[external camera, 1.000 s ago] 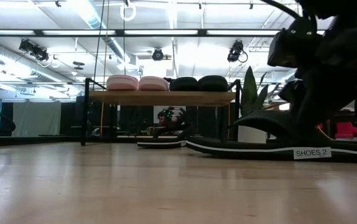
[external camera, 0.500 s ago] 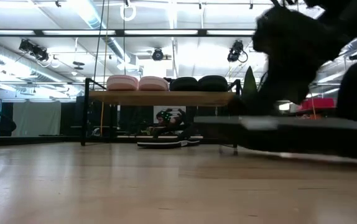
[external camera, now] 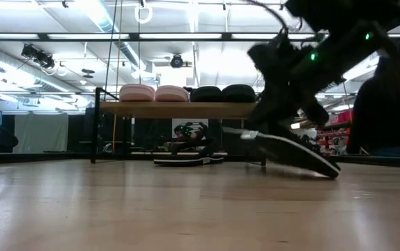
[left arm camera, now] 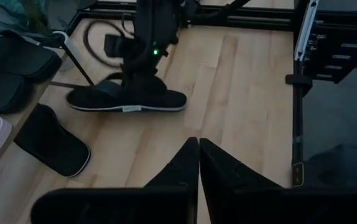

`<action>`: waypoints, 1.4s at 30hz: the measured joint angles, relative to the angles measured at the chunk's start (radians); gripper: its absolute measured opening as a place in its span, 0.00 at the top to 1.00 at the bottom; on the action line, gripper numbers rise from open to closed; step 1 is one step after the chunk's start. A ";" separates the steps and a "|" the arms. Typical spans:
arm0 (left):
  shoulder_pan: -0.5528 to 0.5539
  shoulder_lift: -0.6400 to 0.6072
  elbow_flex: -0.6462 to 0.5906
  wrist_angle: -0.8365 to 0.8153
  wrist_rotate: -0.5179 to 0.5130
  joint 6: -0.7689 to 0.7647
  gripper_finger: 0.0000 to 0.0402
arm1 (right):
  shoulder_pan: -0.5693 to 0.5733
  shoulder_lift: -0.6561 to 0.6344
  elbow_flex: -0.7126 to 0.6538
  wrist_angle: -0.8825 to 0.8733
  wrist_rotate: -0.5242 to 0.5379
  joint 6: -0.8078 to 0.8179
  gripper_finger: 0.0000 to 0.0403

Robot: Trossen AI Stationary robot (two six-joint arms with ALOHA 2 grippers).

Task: Pick and place slides into the shelf
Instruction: Put the black slipper under the shelf

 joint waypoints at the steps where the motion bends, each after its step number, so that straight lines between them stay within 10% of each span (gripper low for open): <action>1: 0.000 0.000 0.000 0.000 0.000 0.010 0.96 | -0.001 0.017 0.000 -0.001 0.000 0.001 0.97; 42: -0.023 0.045 0.001 0.009 0.004 -0.031 0.98 | 0.039 0.062 0.054 -0.081 -0.209 -0.132 0.71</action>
